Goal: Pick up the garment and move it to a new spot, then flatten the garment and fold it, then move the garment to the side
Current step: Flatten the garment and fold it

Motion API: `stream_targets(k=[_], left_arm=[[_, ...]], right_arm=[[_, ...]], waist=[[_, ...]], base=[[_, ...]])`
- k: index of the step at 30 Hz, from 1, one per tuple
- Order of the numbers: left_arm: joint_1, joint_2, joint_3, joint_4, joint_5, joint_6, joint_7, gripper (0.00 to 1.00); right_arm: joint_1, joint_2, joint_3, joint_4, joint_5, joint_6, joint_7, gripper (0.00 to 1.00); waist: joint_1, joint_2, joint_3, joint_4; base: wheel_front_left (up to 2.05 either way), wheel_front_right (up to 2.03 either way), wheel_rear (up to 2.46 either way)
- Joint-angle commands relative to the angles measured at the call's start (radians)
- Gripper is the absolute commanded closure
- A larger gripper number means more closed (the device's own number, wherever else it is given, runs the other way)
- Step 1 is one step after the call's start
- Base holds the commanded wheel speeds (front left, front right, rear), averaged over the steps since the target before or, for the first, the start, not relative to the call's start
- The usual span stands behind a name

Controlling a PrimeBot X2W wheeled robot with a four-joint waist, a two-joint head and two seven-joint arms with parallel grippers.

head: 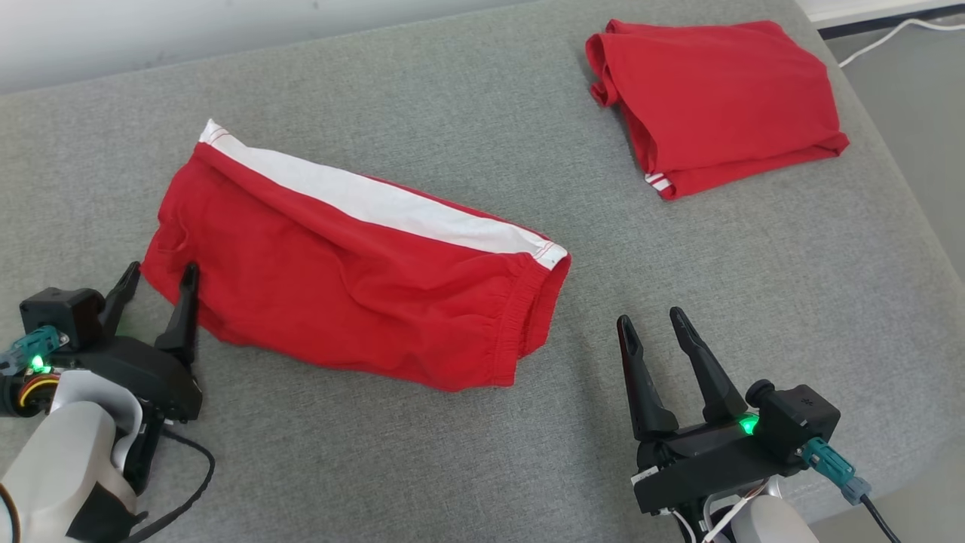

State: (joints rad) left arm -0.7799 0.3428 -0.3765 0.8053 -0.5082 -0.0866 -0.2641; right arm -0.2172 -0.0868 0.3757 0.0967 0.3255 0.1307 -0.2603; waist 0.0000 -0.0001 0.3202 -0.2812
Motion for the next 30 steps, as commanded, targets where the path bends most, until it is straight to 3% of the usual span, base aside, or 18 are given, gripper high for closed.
stream_targets(k=[1, 3, 4, 13, 30], left_arm=[[0.004, -0.003, -0.008, 0.019, 0.008, -0.004, -0.002, 0.00], [-0.009, -0.003, -0.004, 0.024, 0.013, -0.009, -0.001, 0.96], [-0.010, -0.004, -0.006, 0.028, 0.018, -0.009, -0.001, 1.00], [0.019, -0.027, 0.006, 0.034, 0.037, -0.013, -0.001, 1.00], [0.286, -0.129, 0.102, -0.145, 0.067, 0.029, -0.002, 1.00]], right_arm=[[-0.005, 0.005, 0.001, 0.002, -0.008, 0.000, -0.004, 0.00], [-0.004, 0.007, -0.001, 0.000, -0.010, 0.000, -0.004, 0.00], [-0.004, 0.008, -0.002, 0.000, -0.011, 0.000, -0.004, 0.00], [0.010, 0.009, -0.002, 0.009, -0.011, 0.000, -0.005, 0.00], [0.076, -0.022, -0.008, 0.039, 0.016, 0.000, -0.004, 0.00]], waist=[[0.0000, 0.0001, 0.000, -0.004], [0.0000, 0.0001, -0.002, -0.006], [0.0000, 0.0001, -0.003, -0.006], [0.0000, 0.0001, -0.045, 0.017], [0.0000, 0.0001, -0.204, 0.133]], base=[[0.00, 0.00, 0.00], [0.00, 0.00, 0.00], [0.00, 0.00, 0.00], [0.00, 0.00, 0.00], [0.00, 0.00, 0.00]])
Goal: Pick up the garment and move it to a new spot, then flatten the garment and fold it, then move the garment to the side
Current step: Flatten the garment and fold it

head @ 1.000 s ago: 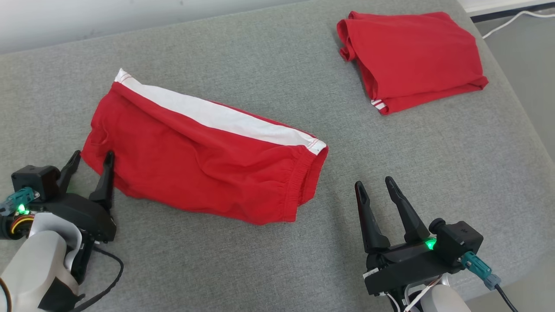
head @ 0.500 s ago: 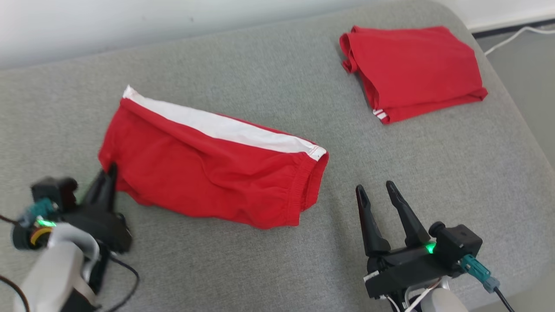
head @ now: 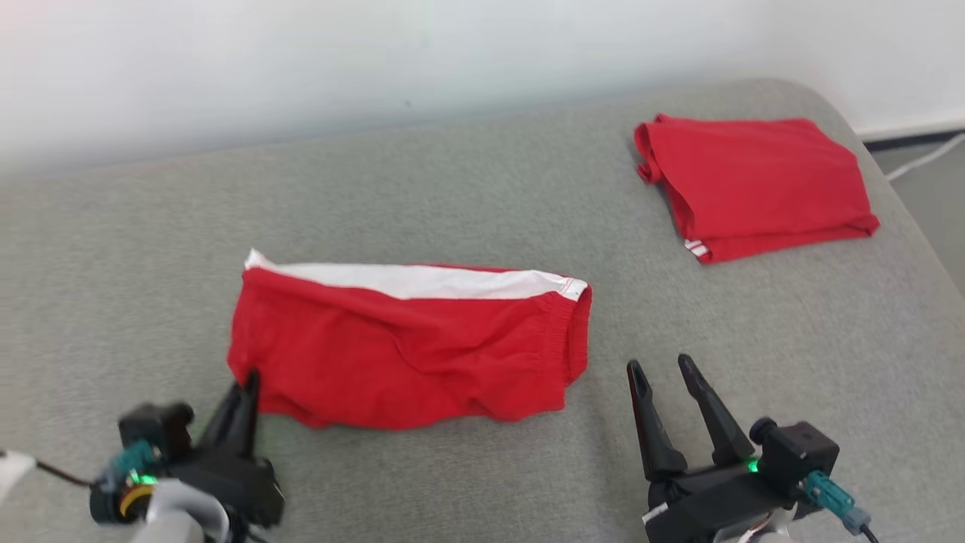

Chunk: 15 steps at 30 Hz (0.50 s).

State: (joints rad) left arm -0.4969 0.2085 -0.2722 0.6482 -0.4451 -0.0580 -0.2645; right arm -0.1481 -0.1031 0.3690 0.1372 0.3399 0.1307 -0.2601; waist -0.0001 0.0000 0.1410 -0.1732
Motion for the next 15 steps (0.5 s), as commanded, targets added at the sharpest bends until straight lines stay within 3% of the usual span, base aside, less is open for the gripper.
stream_targets(k=[1, 15], left_arm=[[0.021, 0.003, 0.004, -0.002, 0.007, 0.006, -0.001, 1.00], [0.196, -0.044, 0.043, -0.120, 0.038, 0.029, -0.001, 1.00]], right_arm=[[0.009, -0.005, 0.001, -0.001, 0.002, 0.000, -0.005, 0.00], [0.027, -0.029, 0.001, 0.022, 0.022, 0.000, -0.005, 0.00]], waist=[[0.0001, 0.0000, -0.029, 0.029], [0.0001, 0.0000, -0.074, 0.054]], base=[[0.00, 0.00, 0.00], [0.00, 0.00, 0.00]])
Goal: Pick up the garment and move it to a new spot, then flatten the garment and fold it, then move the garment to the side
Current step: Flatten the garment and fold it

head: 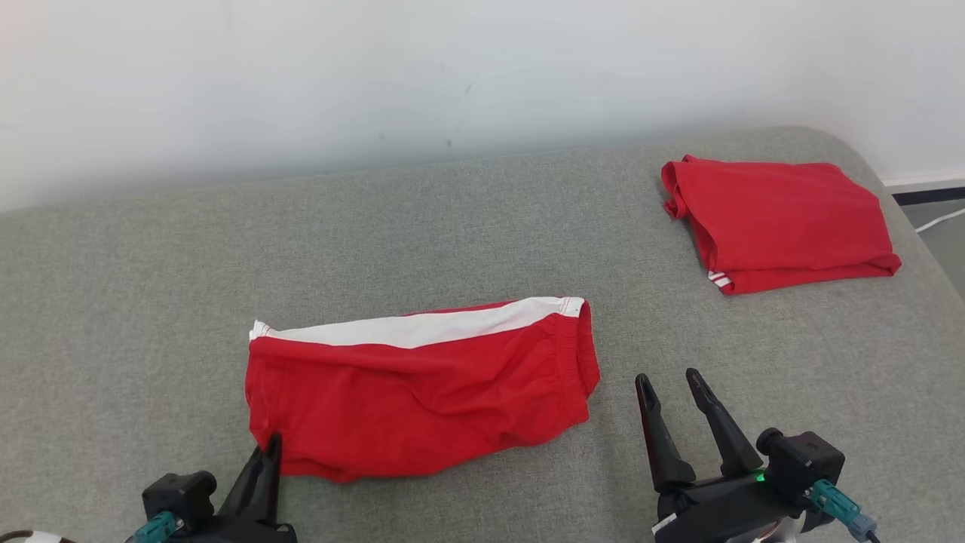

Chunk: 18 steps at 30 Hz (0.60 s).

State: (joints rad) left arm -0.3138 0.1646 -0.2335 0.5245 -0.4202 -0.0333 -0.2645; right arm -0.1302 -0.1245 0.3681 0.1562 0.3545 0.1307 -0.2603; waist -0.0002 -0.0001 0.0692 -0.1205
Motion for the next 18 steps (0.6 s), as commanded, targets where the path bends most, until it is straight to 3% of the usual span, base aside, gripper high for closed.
stream_targets(k=[1, 2, 4, 5, 6, 18], left_arm=[[0.014, -0.001, 0.006, 0.005, 0.017, 0.007, -0.001, 0.95], [0.016, -0.001, 0.008, 0.004, 0.018, 0.007, -0.001, 0.76], [0.017, -0.003, 0.023, -0.017, 0.021, 0.012, -0.001, 0.56], [0.022, -0.005, 0.032, -0.033, 0.026, 0.017, -0.001, 0.10], [0.030, -0.007, 0.041, -0.047, 0.035, 0.019, -0.001, 0.00], [0.135, -0.052, 0.211, -0.309, 0.154, 0.048, -0.001, 0.00]], right_arm=[[0.008, -0.008, 0.004, 0.004, 0.009, 0.000, -0.004, 0.00], [0.007, -0.008, 0.005, 0.005, 0.011, 0.000, -0.004, 0.00], [0.005, -0.009, 0.008, 0.007, 0.014, 0.000, -0.004, 0.00], [0.004, -0.008, 0.009, 0.007, 0.015, 0.000, -0.004, 0.00], [0.003, -0.009, 0.008, 0.007, 0.016, 0.000, -0.004, 0.00], [0.009, -0.006, -0.021, -0.005, -0.023, 0.000, -0.004, 0.00]], waist=[[0.0002, 0.0001, -0.004, 0.001], [0.0002, 0.0001, -0.004, 0.002], [0.0002, 0.0001, -0.005, 0.002], [0.0002, 0.0001, -0.005, 0.001], [0.0002, 0.0001, -0.005, 0.001], [0.0002, 0.0001, -0.003, 0.013]], base=[[0.00, 0.00, 0.00], [0.00, 0.00, 0.00], [0.00, 0.00, 0.00], [0.00, 0.00, 0.00], [0.00, 0.00, 0.00], [0.00, 0.00, 0.00]])
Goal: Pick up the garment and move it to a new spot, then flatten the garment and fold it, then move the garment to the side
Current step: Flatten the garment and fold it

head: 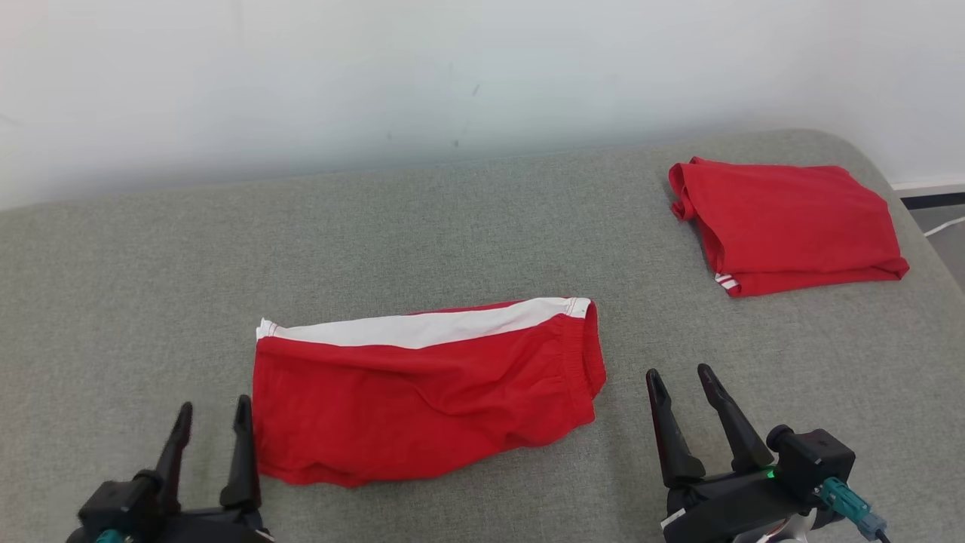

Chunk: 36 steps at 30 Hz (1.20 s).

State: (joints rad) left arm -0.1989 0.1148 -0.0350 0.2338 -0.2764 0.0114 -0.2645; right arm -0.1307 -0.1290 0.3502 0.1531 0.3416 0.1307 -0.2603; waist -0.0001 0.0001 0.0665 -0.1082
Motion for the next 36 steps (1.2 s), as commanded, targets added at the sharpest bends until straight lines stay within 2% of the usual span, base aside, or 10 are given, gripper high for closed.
stream_targets(k=[1, 10, 18, 28, 36], left_arm=[[0.030, -0.005, 0.028, -0.040, 0.024, 0.006, -0.001, 0.00], [0.125, -0.031, 0.129, -0.204, 0.139, 0.047, -0.001, 0.00], [0.179, -0.022, 0.132, -0.208, 0.219, 0.067, -0.001, 0.00], [0.198, -0.028, 0.132, -0.184, 0.249, 0.086, -0.001, 0.00], [0.206, -0.028, 0.124, -0.187, 0.240, 0.064, -0.001, 0.00]], right_arm=[[0.011, 0.001, -0.007, -0.004, -0.013, 0.000, -0.004, 0.00], [0.037, 0.010, -0.052, -0.007, -0.040, 0.000, -0.004, 0.00], [0.049, 0.009, -0.071, 0.009, -0.067, 0.000, -0.004, 0.00], [0.058, 0.033, -0.093, 0.023, -0.102, 0.000, -0.004, 0.00], [0.047, 0.027, -0.096, 0.036, -0.137, 0.000, -0.004, 0.00]], waist=[[0.0001, -0.0001, -0.001, 0.002], [0.0001, -0.0001, -0.035, 0.024], [0.0001, -0.0001, -0.059, 0.043], [0.0001, -0.0001, -0.073, 0.059], [0.0001, -0.0001, -0.076, 0.059]], base=[[0.00, 0.00, 0.00], [0.00, 0.00, 0.00], [0.00, 0.00, 0.00], [0.00, 0.00, 0.00], [0.00, 0.00, 0.00]])
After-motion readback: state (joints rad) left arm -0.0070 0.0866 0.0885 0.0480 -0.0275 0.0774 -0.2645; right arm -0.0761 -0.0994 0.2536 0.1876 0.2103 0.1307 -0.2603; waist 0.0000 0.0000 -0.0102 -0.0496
